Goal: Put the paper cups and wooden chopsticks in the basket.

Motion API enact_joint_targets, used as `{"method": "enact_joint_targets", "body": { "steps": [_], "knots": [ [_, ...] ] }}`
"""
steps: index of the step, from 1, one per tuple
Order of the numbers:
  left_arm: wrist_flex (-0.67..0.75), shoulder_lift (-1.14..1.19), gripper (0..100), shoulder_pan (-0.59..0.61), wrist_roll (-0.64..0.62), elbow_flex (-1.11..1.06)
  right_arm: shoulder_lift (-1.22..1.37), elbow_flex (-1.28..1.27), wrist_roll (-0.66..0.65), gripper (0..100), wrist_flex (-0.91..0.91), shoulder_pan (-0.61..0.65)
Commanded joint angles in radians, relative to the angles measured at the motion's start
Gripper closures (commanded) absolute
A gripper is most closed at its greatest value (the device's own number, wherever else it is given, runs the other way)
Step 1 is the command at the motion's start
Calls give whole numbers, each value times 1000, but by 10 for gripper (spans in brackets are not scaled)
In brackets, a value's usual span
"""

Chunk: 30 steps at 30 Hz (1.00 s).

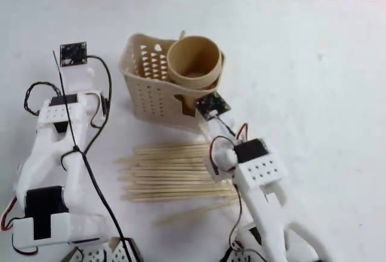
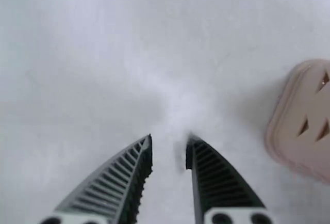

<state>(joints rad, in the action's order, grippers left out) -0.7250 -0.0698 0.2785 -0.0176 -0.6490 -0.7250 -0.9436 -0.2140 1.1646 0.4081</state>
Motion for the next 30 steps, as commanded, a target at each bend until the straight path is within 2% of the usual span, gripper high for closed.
{"method": "enact_joint_targets", "body": {
  "steps": [1,5,8,12,18,22,26,30],
  "knots": [
    [17,-5,874,-7,-8,8,-236,130,-5,982,90,7],
    [17,-5,874,-7,-8,8,-441,247,-6,982,127,56],
    [17,-5,873,-7,-8,8,-498,384,-2,982,124,114],
    [17,-5,873,-7,-8,8,-423,585,3,982,67,139],
    [17,-5,873,-7,-8,11,-134,859,14,982,38,145],
    [18,-5,873,-7,-8,12,81,996,114,981,-199,145],
    [18,-5,873,-5,-6,8,265,1091,137,981,-470,180],
    [18,-5,873,-5,-6,8,311,1105,144,981,-552,243]
  ]
}}
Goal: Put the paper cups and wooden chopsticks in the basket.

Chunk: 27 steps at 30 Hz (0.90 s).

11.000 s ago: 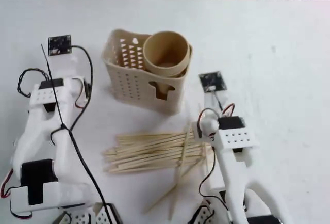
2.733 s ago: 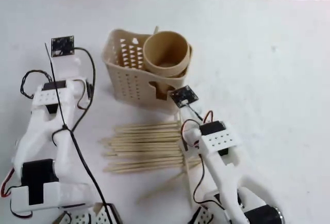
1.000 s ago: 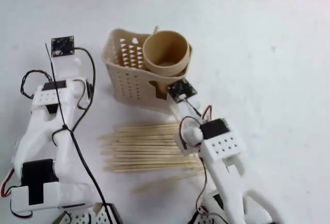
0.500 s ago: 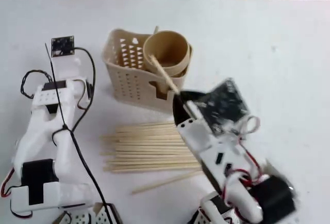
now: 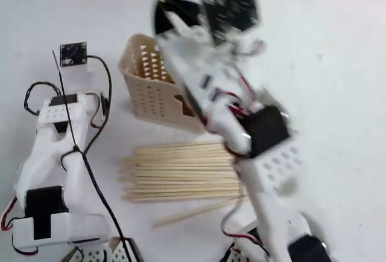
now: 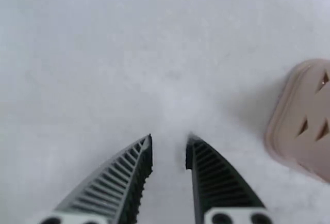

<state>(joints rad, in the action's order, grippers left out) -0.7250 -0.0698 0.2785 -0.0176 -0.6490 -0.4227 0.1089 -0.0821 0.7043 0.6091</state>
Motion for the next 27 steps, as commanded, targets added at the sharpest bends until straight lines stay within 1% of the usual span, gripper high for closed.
{"method": "enact_joint_targets", "body": {
  "steps": [1,6,9,10,15,17,18,20,22,23,25,27],
  "knots": [
    [18,-5,873,-5,-6,8,8,35,12,981,-139,65],
    [18,-5,872,10,-6,8,21,-109,6,982,-476,119],
    [18,-5,872,18,-6,9,22,-262,8,982,-671,125],
    [18,-5,872,16,-6,9,21,-308,6,982,-710,127],
    [18,-16,872,16,-6,18,-30,-453,5,982,-708,122],
    [-20,-18,872,15,-8,61,-56,-488,5,982,-707,104],
    [-77,-21,872,15,0,101,-65,-496,5,982,-707,88],
    [-242,-54,872,12,60,195,-84,-496,6,982,-705,54],
    [-377,-124,872,-19,101,264,-104,-494,12,982,-705,21],
    [-417,-171,871,-36,118,278,-114,-494,12,982,-705,18],
    [-450,-298,860,-77,146,279,-134,-499,12,982,-704,18],
    [-482,-446,816,-111,161,261,-143,-499,12,982,-684,18]
  ]
}}
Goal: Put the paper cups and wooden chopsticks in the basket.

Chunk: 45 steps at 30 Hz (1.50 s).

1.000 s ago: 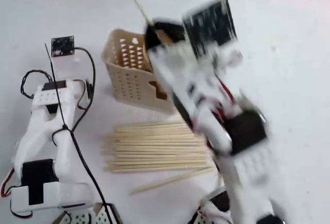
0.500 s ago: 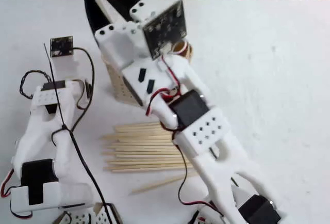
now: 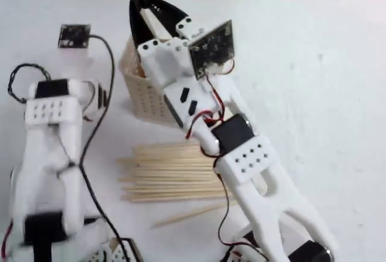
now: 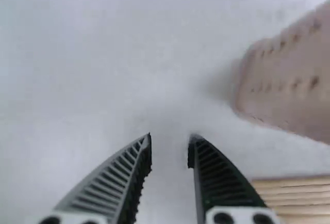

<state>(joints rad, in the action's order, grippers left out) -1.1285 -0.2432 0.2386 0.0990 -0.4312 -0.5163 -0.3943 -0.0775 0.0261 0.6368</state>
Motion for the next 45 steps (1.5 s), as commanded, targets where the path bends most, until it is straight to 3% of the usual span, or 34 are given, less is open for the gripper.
{"method": "enact_joint_targets", "body": {
  "steps": [1,7,17,23,28,40,45],
  "knots": [
    [-91,-349,794,-85,46,31,-53,8,8,982,5,-10],
    [-101,-700,749,-165,95,-87,-50,38,8,982,13,-16],
    [-104,-1027,666,-377,57,-183,1,215,18,982,102,-48],
    [-83,-1219,623,-418,-55,-184,59,256,227,982,137,-116],
    [-44,-1179,622,-441,-129,-184,68,253,241,982,183,-87],
    [84,-1132,622,-441,-155,-181,71,252,242,982,266,-13],
    [153,-952,622,-433,-193,-175,61,278,242,982,357,4]
  ]
}}
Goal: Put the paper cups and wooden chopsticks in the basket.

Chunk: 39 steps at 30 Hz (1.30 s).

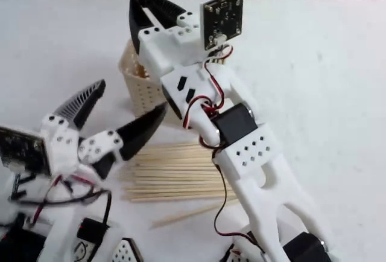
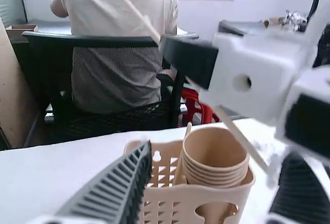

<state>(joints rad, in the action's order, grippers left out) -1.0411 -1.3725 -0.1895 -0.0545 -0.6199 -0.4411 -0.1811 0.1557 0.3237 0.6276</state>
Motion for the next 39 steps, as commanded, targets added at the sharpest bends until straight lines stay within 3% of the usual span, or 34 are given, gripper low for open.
{"method": "enact_joint_targets", "body": {
  "steps": [1,6,18,25,28,30,34,39],
  "knots": [
    [89,219,622,-4,-41,15,-15,83,9,982,102,18],
    [135,309,622,73,-40,14,-13,193,9,982,317,-35],
    [135,315,622,114,-35,6,-15,233,5,982,452,-77],
    [127,312,626,205,-5,11,-18,235,2,982,521,-76],
    [126,312,643,303,20,14,-70,235,-6,981,634,-85],
    [95,314,678,397,23,17,-130,235,-94,981,760,-102],
    [-23,317,695,587,46,17,-251,229,-396,981,1043,-162],
    [-86,432,692,657,195,-64,-305,95,-589,981,1279,-274]
  ]
}}
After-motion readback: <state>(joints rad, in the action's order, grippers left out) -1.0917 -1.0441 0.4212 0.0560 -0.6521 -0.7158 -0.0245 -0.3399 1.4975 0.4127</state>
